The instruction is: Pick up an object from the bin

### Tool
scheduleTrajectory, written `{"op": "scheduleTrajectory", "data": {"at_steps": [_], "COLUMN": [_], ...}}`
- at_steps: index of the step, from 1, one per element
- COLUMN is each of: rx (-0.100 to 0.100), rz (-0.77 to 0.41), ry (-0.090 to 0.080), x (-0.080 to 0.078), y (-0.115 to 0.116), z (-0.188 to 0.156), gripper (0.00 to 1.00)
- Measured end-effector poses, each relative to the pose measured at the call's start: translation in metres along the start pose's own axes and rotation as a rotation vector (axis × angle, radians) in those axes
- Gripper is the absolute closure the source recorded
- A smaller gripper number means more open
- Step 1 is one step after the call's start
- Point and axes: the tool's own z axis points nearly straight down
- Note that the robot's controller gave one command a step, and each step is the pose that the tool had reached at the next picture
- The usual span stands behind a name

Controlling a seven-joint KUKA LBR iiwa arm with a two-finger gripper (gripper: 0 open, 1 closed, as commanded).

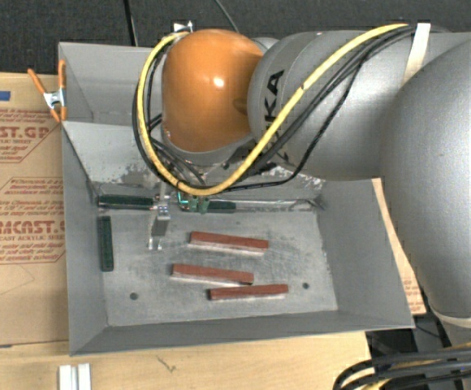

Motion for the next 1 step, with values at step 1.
{"op": "scheduleTrajectory", "data": {"at_steps": [1], "rx": [-0.001], "rz": [0.097], "ry": [-0.004], "x": [0.0062], "y": [-0.0135], "z": [0.0371], "gripper": [0.00]}}
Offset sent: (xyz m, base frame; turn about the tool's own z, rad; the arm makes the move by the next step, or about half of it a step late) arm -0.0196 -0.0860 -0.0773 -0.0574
